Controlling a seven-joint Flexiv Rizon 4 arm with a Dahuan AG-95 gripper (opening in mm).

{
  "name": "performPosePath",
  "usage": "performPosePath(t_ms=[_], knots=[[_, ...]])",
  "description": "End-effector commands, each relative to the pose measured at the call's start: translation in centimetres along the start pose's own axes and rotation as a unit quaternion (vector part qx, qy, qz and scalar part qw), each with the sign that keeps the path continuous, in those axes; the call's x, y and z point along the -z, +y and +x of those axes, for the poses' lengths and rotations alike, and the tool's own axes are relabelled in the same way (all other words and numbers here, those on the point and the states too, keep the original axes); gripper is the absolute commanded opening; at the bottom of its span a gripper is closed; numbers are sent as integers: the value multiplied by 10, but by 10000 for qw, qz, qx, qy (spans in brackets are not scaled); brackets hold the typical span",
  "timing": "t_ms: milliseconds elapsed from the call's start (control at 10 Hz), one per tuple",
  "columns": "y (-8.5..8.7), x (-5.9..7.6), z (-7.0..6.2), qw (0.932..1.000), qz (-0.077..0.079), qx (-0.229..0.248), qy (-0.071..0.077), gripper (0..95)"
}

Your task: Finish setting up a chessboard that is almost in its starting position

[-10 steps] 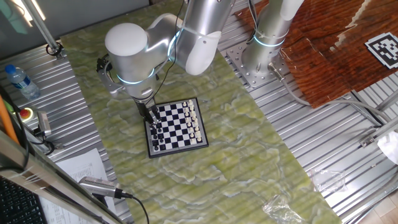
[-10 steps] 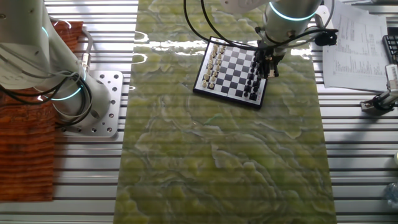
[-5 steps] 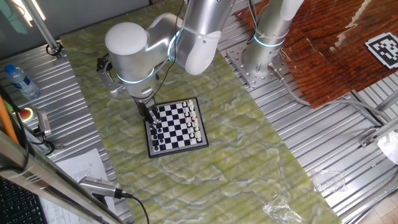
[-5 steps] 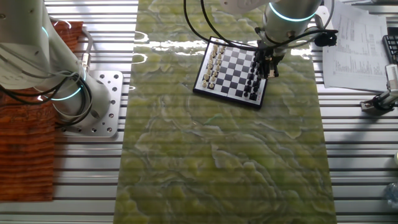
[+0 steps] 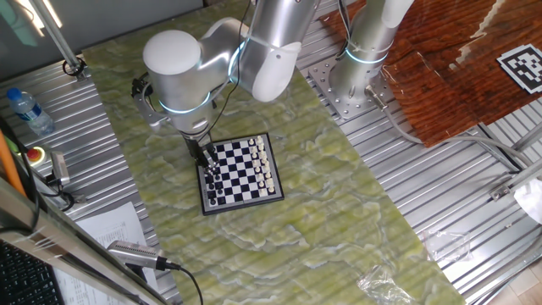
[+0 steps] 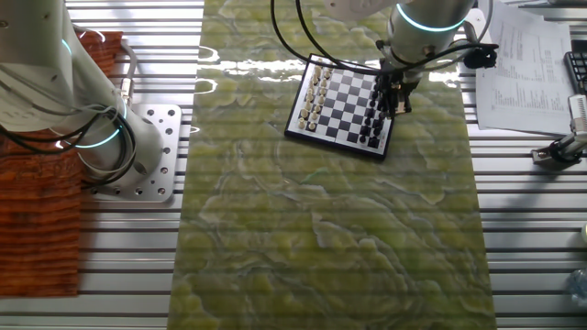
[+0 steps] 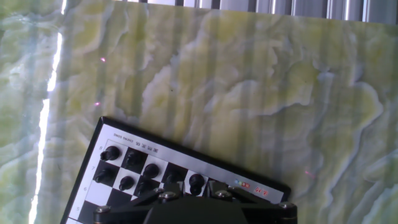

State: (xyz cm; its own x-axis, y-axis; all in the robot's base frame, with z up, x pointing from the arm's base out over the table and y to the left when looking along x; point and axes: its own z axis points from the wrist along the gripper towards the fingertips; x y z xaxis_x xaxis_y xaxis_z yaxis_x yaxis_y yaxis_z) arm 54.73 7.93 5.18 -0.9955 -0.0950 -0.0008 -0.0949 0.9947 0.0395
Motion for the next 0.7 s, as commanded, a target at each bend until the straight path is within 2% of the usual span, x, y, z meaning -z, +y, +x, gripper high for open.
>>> performPosePath(t_ms=[100, 700], knots=[[0, 2, 0, 10000, 14, 32, -5, 190], [2, 16, -2, 9999, 120, 8, -13, 190]])
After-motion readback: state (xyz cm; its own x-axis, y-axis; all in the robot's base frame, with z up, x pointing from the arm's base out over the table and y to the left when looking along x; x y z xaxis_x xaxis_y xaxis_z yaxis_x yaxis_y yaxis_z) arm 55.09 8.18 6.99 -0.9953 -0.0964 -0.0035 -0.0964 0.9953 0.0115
